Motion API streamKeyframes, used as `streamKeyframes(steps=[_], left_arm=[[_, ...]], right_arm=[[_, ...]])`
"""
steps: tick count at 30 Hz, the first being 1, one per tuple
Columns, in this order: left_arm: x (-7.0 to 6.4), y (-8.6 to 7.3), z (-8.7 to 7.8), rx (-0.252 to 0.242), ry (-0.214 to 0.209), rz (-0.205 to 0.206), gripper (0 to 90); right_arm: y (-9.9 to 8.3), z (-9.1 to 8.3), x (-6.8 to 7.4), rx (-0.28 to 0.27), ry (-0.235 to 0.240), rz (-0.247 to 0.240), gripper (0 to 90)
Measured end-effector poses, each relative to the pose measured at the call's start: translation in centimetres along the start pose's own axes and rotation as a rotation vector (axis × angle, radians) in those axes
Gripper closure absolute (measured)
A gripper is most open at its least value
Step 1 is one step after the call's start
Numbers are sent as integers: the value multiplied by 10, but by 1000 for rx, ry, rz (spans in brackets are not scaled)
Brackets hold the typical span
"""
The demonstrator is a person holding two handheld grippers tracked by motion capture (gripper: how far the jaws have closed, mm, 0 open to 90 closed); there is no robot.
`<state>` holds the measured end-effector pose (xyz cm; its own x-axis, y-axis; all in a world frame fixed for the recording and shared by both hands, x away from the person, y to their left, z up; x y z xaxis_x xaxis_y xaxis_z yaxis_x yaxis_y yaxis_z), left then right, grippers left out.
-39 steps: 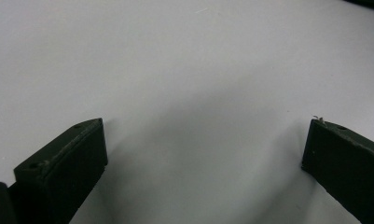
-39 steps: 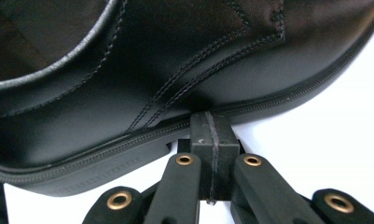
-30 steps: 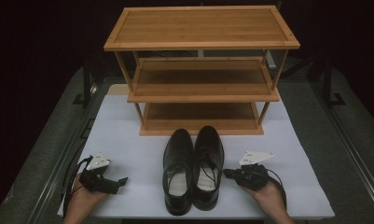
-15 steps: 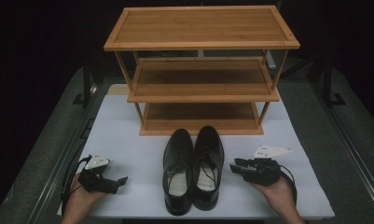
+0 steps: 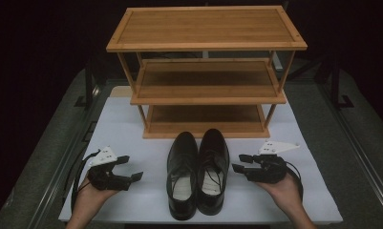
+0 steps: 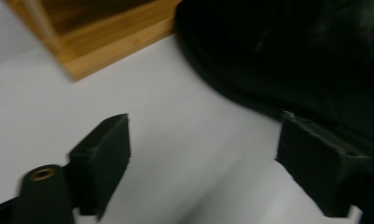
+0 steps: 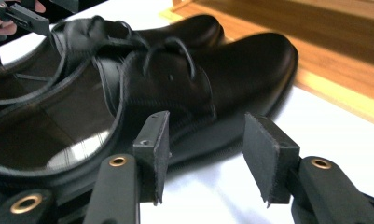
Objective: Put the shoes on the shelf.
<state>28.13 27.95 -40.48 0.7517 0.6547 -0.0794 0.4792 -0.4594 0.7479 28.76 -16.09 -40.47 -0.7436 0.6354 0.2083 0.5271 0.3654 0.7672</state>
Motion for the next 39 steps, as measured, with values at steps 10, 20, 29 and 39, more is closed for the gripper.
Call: streamKeyframes(steps=[10,20,29,39], left_arm=[[-32,46,18,-52,-144,72,325],[-47,69,42,-58,-200,106,361],[-47,66,54,-44,-214,97,389],[-53,60,63,-8,-228,117,457]], right_arm=[[22,10,10,-32,57,-20,493],[35,22,20,-31,91,-45,487],[36,34,24,-17,104,-52,485],[25,41,24,28,79,-58,529]])
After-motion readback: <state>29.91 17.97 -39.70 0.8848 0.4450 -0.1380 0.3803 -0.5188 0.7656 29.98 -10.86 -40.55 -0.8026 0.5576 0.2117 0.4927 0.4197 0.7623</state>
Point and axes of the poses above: each handheld gripper's, and its own axes: z roughly forward along the jaws, y roughly out of its top, x roughly to its left, the point moved 2 cm from there along z, roughly forward along the jaws, and after that the axes turned 5 degrees about x, right-handed, at the moved point
